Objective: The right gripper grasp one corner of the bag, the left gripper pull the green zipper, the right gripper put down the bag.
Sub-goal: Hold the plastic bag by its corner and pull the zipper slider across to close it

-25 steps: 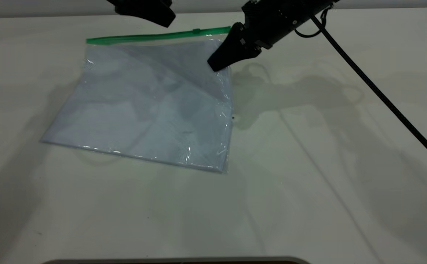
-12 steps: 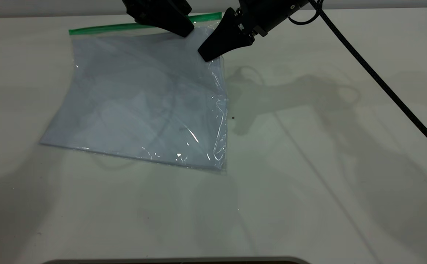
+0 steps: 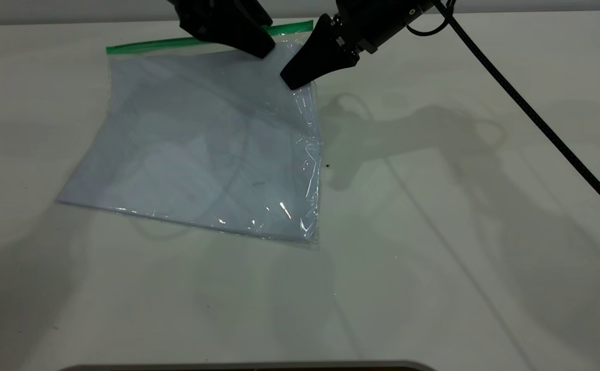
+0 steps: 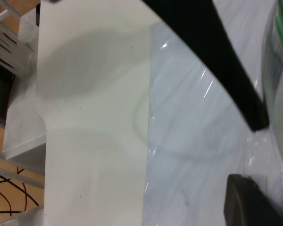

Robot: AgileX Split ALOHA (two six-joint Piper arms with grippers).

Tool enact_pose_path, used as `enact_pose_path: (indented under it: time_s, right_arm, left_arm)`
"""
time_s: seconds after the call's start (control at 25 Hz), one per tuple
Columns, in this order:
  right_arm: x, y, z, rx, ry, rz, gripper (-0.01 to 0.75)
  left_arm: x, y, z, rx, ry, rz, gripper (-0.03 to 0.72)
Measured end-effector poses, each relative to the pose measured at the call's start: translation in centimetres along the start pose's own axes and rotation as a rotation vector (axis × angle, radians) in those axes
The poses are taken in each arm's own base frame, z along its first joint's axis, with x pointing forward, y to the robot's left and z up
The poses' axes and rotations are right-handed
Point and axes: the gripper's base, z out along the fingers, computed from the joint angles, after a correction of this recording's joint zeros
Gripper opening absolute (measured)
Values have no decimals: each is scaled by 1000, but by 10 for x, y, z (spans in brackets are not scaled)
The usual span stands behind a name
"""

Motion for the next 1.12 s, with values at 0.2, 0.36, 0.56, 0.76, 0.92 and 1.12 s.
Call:
enact_pose_path:
  time_s: [0.2,0.36,0.56,0.76,0.92,1.12]
  right_arm:
    - [0,-1,0,4,0,1,33]
    - [0,-1,0,10,-2,1,33]
    - [0,-1,0,13,-3,13,33]
    - [1,-4,-4,17,-11,44,33]
    - [4,-8,-11,13,-21,86,33]
    - [9,-16,-27,14,-49,136,33]
  left_arm:
    - [0,-1,2,19,-25,5,340]
    - [-1,-1,2,27,-31,13,209]
    - [-2,-2,2,34,-32,15,90]
    - [-2,-2,2,33,-35,16,61]
    - [-4,-1,2,31,-26,20,61]
    - [-5,2,1,1,-18,4,59]
